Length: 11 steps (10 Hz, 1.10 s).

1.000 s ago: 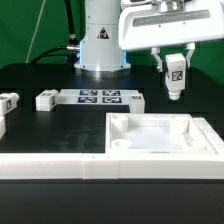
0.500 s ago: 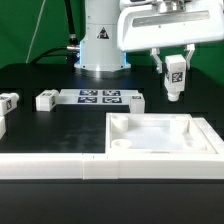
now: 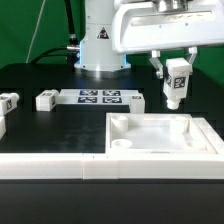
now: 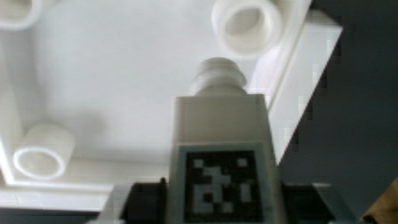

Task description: Assemble one leg

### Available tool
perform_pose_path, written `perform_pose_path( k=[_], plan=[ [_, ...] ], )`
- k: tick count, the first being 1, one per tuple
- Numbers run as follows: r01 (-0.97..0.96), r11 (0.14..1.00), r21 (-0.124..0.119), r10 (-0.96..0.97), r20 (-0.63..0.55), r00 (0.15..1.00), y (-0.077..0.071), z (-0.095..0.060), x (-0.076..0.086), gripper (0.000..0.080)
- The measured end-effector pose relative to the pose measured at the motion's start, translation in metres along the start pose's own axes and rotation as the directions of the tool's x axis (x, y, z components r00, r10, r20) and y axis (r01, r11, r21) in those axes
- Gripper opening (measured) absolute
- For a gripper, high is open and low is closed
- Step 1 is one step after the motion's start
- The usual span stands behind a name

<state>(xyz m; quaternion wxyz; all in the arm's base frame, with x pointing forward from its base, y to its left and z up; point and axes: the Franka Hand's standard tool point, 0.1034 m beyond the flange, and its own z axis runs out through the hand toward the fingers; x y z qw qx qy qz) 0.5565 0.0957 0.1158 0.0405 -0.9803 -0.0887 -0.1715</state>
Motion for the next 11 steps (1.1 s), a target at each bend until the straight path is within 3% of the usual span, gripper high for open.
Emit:
perform_pose_path(
  k=[1, 5, 6, 8, 11],
  plan=[
    [0.015, 1.000, 0.002, -0.015, 0.003, 1.000, 0.004, 0.003, 0.009, 0.0291],
    [0.018, 1.000, -0.005, -0.018, -0.031, 0.999, 0.004, 0.004, 0.009, 0.0291],
    [0.021, 1.000, -0.001, -0.021, -0.026, 0.999, 0.001, 0.011, 0.009, 0.0291],
    [0.028, 1.000, -0.007, -0.029, -0.092, 0.995, 0.001, 0.019, 0.028, 0.0291],
    [0.027, 1.000, 0.007, -0.026, -0.084, 0.996, -0.002, 0.032, 0.050, 0.0291]
  ],
)
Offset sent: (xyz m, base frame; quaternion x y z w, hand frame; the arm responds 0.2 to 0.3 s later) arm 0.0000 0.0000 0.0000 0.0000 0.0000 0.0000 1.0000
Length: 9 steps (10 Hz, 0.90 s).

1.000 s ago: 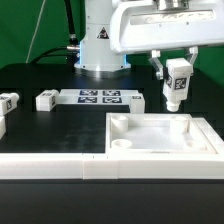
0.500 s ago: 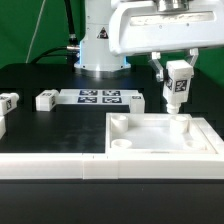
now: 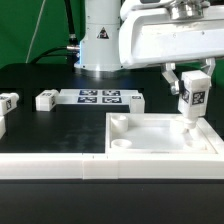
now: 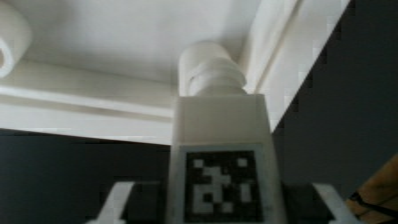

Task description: Assemble one leg

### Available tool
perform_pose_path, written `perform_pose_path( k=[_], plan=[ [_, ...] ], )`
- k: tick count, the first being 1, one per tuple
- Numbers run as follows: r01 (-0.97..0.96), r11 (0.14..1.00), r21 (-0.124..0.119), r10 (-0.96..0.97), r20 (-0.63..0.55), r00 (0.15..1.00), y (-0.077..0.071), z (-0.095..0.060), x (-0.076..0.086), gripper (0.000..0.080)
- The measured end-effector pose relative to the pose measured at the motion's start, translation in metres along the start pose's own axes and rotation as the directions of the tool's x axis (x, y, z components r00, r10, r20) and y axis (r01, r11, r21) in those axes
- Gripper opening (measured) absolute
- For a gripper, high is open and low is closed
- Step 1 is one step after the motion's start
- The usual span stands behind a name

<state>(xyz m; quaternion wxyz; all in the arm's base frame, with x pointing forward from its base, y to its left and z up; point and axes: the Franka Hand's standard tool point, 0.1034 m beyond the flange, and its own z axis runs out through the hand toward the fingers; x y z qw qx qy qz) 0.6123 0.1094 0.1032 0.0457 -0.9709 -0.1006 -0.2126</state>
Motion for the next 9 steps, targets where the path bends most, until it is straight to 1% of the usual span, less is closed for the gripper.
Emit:
perform_pose_path(
  k=[1, 3, 4, 6, 9],
  plan=[
    [-0.002, 1.000, 0.002, 0.002, 0.001, 1.000, 0.000, 0.006, 0.002, 0.0291],
    [-0.007, 1.000, 0.001, 0.007, 0.005, 1.000, 0.002, 0.015, -0.003, 0.0291],
    [-0.007, 1.000, -0.002, 0.007, -0.011, 1.000, 0.002, 0.016, -0.001, 0.0291],
    [-0.001, 1.000, -0.001, 0.001, -0.028, 1.000, -0.003, 0.018, 0.000, 0.0291],
    [0.001, 1.000, -0.003, -0.001, -0.041, 0.999, -0.003, 0.020, 0.003, 0.0291]
  ],
)
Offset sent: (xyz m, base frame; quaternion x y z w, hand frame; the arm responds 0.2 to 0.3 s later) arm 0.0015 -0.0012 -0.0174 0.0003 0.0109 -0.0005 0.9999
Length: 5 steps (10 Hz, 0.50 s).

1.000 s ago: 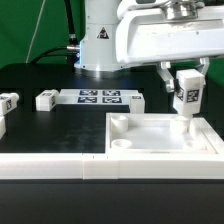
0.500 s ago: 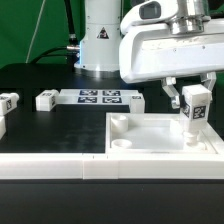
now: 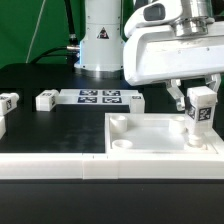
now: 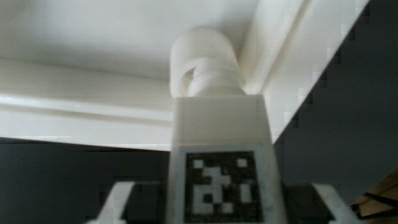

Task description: Assemble one leg

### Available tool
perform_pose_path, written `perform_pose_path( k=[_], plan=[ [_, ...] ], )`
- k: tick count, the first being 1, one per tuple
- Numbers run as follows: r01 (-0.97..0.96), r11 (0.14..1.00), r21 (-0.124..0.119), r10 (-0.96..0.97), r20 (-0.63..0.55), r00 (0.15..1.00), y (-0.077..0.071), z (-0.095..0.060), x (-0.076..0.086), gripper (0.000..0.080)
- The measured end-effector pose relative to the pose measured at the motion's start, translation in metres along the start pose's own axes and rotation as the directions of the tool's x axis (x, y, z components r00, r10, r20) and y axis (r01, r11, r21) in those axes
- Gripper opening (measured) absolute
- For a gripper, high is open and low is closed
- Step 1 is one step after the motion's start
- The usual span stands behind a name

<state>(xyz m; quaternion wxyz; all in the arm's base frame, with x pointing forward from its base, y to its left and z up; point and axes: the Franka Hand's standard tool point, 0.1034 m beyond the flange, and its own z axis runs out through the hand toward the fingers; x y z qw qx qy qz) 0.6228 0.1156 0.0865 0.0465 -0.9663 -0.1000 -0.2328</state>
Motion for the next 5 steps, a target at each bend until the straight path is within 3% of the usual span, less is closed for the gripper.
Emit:
perform_pose_path(
  k=[5],
  plan=[
    [0.000, 1.000, -0.002, 0.000, -0.002, 1.000, 0.0014, 0.0065, -0.0034, 0.0291]
  ],
)
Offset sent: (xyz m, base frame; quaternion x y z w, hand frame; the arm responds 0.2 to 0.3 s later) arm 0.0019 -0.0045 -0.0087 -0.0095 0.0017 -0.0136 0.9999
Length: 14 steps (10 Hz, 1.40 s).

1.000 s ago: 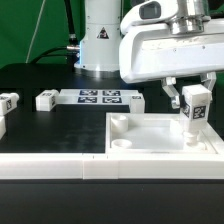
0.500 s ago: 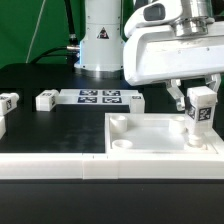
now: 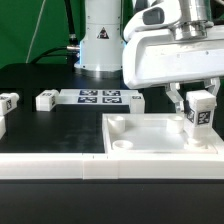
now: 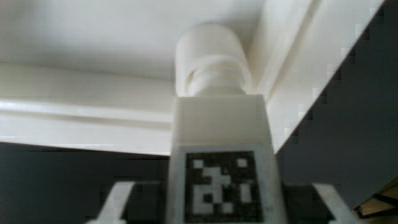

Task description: Assemble one leg

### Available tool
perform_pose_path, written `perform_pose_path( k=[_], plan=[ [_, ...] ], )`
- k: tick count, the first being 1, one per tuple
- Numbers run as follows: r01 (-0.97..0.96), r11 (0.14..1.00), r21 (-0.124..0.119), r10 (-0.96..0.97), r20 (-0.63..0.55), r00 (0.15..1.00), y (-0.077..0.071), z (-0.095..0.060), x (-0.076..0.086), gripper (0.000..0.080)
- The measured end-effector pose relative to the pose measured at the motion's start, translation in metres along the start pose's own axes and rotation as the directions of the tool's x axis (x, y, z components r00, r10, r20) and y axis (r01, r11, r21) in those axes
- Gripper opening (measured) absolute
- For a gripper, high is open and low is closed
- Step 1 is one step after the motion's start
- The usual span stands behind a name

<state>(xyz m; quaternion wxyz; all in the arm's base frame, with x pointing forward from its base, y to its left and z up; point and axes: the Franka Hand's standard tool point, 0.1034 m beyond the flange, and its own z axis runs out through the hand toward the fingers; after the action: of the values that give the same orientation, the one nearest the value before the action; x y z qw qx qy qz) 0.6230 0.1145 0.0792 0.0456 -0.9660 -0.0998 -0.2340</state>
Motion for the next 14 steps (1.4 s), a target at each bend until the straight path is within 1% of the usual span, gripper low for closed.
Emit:
perform_pose_path(
  k=[2, 5, 8, 9, 10, 11, 12, 14],
  plan=[
    [0.001, 1.000, 0.001, -0.001, -0.004, 1.000, -0.0023, 0.0066, -0.0052, 0.0291],
    [0.000, 1.000, -0.012, -0.001, -0.065, 0.998, -0.0004, 0.0089, -0.0016, 0.0291],
    [0.000, 1.000, -0.014, -0.001, -0.072, 0.997, -0.0001, 0.0087, -0.0018, 0.0291],
    [0.000, 1.000, -0.014, -0.001, -0.072, 0.997, -0.0001, 0.0087, -0.0018, 0.0465],
    [0.000, 1.000, -0.014, -0.001, -0.072, 0.997, 0.0000, 0.0087, -0.0018, 0.0584],
    [0.000, 1.000, -0.014, -0.001, -0.072, 0.997, 0.0000, 0.0087, -0.0018, 0.0584],
    [0.000, 1.000, -0.014, -0.001, -0.072, 0.997, 0.0000, 0.0088, -0.0018, 0.0638],
    [0.000, 1.000, -0.014, -0.001, -0.072, 0.997, -0.0001, 0.0085, -0.0016, 0.0646]
  ],
)
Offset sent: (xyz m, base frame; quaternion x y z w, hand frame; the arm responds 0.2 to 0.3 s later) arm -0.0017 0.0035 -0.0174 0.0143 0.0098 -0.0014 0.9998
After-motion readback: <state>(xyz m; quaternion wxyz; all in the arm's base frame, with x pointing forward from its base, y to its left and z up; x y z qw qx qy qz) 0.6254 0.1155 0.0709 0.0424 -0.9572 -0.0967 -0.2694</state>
